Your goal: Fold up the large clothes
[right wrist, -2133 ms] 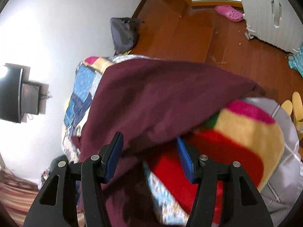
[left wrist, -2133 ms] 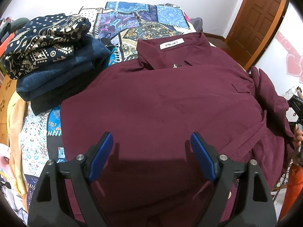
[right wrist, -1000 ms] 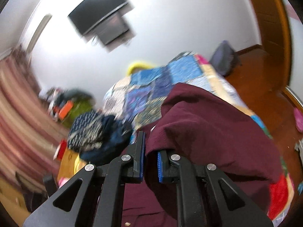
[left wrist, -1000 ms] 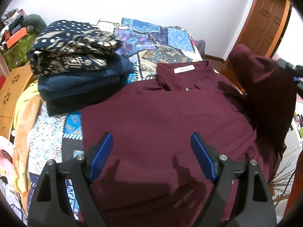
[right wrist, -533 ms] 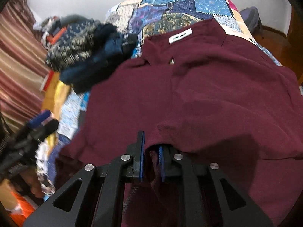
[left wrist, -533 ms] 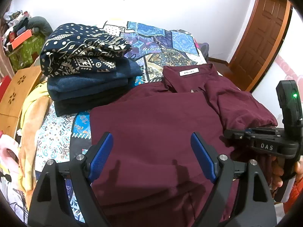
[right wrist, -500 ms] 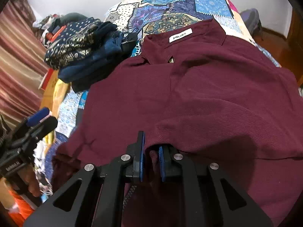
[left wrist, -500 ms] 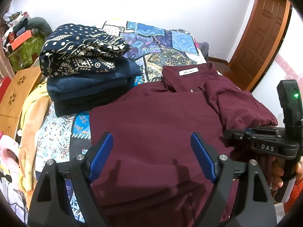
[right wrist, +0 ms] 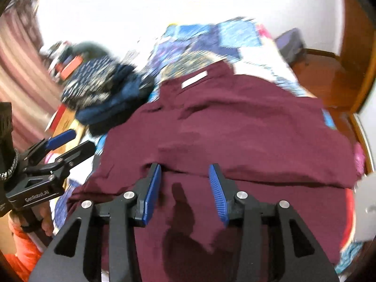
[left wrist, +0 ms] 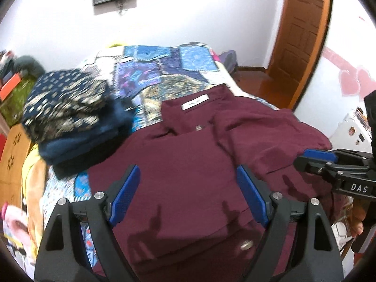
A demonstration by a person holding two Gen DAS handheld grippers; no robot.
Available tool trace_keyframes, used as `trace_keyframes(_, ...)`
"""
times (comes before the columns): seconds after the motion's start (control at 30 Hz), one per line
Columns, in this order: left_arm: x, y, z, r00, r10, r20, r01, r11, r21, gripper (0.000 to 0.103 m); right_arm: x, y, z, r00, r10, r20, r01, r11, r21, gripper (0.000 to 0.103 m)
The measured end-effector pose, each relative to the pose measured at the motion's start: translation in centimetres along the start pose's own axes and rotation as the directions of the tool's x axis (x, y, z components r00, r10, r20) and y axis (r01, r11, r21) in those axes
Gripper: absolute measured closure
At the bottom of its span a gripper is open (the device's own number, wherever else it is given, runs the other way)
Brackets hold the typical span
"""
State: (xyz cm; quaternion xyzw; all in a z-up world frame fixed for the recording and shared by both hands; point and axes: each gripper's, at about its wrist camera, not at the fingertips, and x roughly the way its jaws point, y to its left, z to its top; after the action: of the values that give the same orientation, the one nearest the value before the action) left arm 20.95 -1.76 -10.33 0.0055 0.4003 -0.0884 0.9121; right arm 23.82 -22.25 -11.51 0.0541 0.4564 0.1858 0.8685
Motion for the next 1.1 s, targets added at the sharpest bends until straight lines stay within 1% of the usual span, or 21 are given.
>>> trace_keyframes(0.03, 0.3, -0.7, 0.4, 1.000, -0.011, -0.004, 0.011, 1.000, 0.014, 0.018, -0.4, -0.5, -0.1, 1.000, -0.009, 0.010, 0.009, 1.000, 0.012, 0.064)
trace_keyframes(0.1, 1.0, -2.3, 1.0, 0.999, -0.032, -0.014, 0.033, 0.998, 0.045, 0.018, -1.6, -2.4, -0.4, 0.998, -0.055, 0.039, 0.053, 0.997, 0.050, 0.064)
trace_keyframes(0.2, 2.1, -5.2, 1.8, 0.998, -0.055, -0.029, 0.057, 0.992, 0.114, 0.018, -3.2, -5.4, -0.9, 0.985, -0.157, 0.075, 0.149, 0.983, 0.111, 0.064)
trace_keyframes(0.33, 3.5, -9.1, 2.5, 0.994, -0.104, -0.044, 0.111, 0.973, 0.200, 0.018, -4.5, -8.9, -1.6, 0.969, -0.231, 0.087, 0.211, 0.958, 0.197, 0.064)
trace_keyframes(0.47, 5.9, -13.3, 2.9, 0.985, -0.136, -0.106, 0.161, 0.945, 0.286, 0.018, -4.6, -11.4, -2.4, 0.964, -0.257, 0.066, 0.229, 0.932, 0.280, 0.064)
trace_keyframes(0.57, 7.8, -16.4, 2.6, 0.973, -0.157, -0.168, 0.208, 0.913, 0.350, 0.018, -3.9, -12.4, -2.9, 0.964, -0.265, 0.039, 0.240, 0.920, 0.310, 0.064)
trace_keyframes(0.63, 9.4, -18.4, 2.2, 0.965, -0.151, -0.213, 0.227, 0.889, 0.398, 0.018, -3.2, -12.7, -3.2, 0.964, -0.264, 0.015, 0.245, 0.915, 0.321, 0.064)
trace_keyframes(0.7, 10.7, -19.9, 1.6, 0.963, -0.124, -0.239, 0.222, 0.868, 0.445, 0.018, -3.0, -13.3, -3.8, 0.966, -0.259, 0.000, 0.245, 0.914, 0.324, 0.064)
trace_keyframes(0.77, 11.8, -21.0, 1.2, 0.964, -0.096, -0.248, 0.208, 0.852, 0.481, 0.018, -2.6, -13.3, -4.2, 0.966, -0.258, -0.014, 0.248, 0.913, 0.323, 0.064)
trace_keyframes(0.87, 12.2, -21.5, 1.0, 0.969, -0.097, -0.225, 0.202, 0.838, 0.507, 0.019, -2.4, -13.8, -4.8, 0.969, -0.245, -0.028, 0.241, 0.915, 0.324, 0.062)
trace_keyframes(0.9, 12.3, -21.6, 1.0, 0.969, -0.098, -0.228, 0.205, 0.837, 0.507, 0.029, -2.3, -14.0, -4.9, 0.970, -0.242, -0.031, 0.239, 0.915, 0.326, 0.059)
trace_keyframes(0.93, 12.3, -21.7, 1.2, 0.967, -0.112, -0.230, 0.217, 0.836, 0.504, 0.043, -2.2, -14.0, -4.9, 0.969, -0.243, -0.033, 0.240, 0.913, 0.329, 0.057)
trace_keyframes(0.97, 12.1, -21.6, 1.4, 0.964, -0.133, -0.231, 0.234, 0.835, 0.498, 0.048, -2.3, -14.1, -4.9, 0.969, -0.245, -0.033, 0.241, 0.913, 0.330, 0.056)
trace_keyframes(1.0, 12.0, -21.3, 1.8, 0.963, -0.154, -0.222, 0.246, 0.837, 0.488, 0.061, -2.3, -14.1, -4.8, 0.969, -0.245, -0.032, 0.242, 0.913, 0.329, 0.055)
trace_keyframes(1.03, 11.6, -20.9, 2.0, 0.962, -0.179, -0.207, 0.259, 0.843, 0.472, 0.078, -2.2, -14.0, -4.8, 0.969, -0.246, -0.033, 0.242, 0.913, 0.328, 0.055)
trace_keyframes(1.1, 11.0, -20.1, 2.8, 0.959, -0.210, -0.192, 0.275, 0.856, 0.437, 0.096, -2.2, -14.0, -4.7, 0.969, -0.247, -0.032, 0.244, 0.915, 0.323, 0.055)
